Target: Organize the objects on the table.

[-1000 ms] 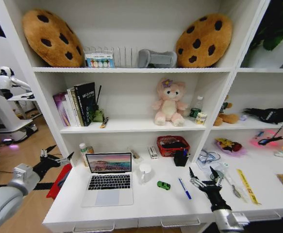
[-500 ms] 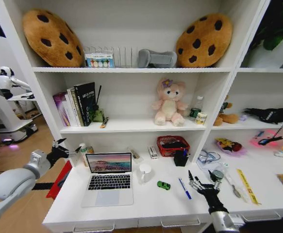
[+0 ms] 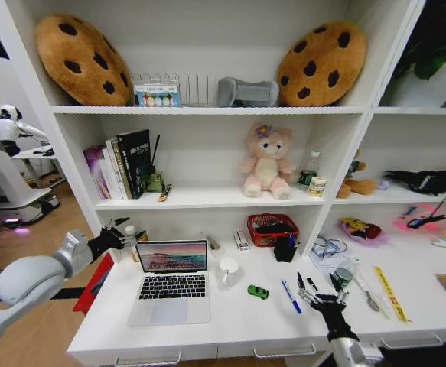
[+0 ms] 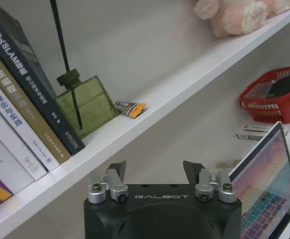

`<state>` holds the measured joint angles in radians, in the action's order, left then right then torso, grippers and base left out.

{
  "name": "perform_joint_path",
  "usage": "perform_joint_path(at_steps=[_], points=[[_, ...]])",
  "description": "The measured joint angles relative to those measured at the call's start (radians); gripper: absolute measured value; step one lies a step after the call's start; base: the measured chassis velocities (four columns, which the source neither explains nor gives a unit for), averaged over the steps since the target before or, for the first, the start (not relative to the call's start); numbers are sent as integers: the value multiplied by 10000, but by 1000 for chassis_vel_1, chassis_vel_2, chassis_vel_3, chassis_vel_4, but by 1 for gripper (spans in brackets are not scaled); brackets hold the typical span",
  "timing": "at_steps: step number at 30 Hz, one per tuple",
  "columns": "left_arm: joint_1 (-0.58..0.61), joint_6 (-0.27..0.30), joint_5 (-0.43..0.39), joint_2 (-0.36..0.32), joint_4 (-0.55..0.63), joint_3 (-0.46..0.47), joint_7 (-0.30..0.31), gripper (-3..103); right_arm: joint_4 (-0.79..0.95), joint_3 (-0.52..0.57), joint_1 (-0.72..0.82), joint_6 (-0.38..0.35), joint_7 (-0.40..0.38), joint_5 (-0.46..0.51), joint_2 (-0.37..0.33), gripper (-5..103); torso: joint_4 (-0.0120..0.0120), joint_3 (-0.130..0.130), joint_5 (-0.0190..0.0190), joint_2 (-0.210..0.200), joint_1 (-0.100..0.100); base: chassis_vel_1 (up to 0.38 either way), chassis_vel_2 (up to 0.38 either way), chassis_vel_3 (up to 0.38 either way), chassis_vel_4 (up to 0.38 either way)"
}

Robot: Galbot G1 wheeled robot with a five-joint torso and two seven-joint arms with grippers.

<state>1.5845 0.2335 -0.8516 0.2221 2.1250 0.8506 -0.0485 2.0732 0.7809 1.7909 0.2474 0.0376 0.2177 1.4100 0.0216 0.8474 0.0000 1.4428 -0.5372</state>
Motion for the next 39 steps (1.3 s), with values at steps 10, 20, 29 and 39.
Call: perform_joint_path(at_steps=[10,20,29,39], points=[[1365,428,-445,-1794,155,1642,-514,30,-179,99,-20,162,81,37,85,100,2,0,2,0,0,0,0,0,0],[1710,772,-107,-2599,-139,1729,-954,2,-334,146,-25,321,198,73,120,100,2,0,1,1,0,0,0,0,0],[3091,765,187,-3667,-558,3144,-1325,0,-388,194,-24,379,231,124,100,100,3,1,0,1,-1,0,0,0,0],[4076,709,258,-4641,-779,3612,-1326,0,-626,294,-115,462,242,252,77,100,1,1,0,1,-1,0,0,0,0]])
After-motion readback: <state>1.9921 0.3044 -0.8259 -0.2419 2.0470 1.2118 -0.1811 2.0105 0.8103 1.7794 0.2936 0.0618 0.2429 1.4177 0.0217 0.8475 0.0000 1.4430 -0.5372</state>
